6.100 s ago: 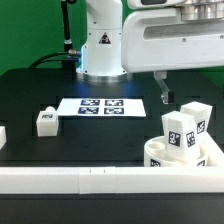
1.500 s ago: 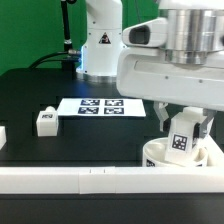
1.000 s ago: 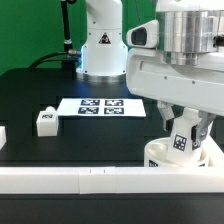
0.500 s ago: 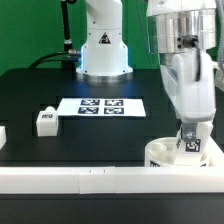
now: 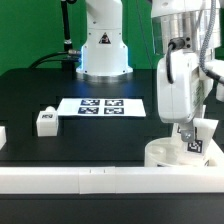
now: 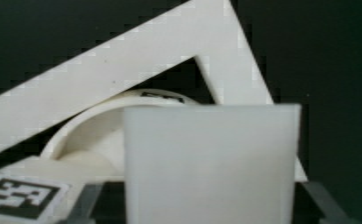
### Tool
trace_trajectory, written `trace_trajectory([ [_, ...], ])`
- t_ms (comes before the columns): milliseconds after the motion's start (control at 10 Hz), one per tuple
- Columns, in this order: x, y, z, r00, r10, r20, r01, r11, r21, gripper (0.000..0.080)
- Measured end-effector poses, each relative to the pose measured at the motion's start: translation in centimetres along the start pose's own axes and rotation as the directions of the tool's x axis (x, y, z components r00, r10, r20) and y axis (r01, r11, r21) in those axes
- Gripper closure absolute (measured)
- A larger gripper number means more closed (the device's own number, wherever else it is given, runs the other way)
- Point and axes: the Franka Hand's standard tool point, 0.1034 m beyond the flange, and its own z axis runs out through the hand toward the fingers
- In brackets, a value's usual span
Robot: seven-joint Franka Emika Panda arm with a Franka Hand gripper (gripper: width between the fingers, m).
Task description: Assemble stool
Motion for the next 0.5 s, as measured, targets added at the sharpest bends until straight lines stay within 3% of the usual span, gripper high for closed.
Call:
trace_trajectory([
  [300,-0.48,0.13,0.09,0.985,0.165,0.044,-0.165,0.986,0.001,0.0463],
  [500,-0.68,0.3,0.15,0.965,0.245,0.09,-0.249,0.968,0.04,0.0463],
])
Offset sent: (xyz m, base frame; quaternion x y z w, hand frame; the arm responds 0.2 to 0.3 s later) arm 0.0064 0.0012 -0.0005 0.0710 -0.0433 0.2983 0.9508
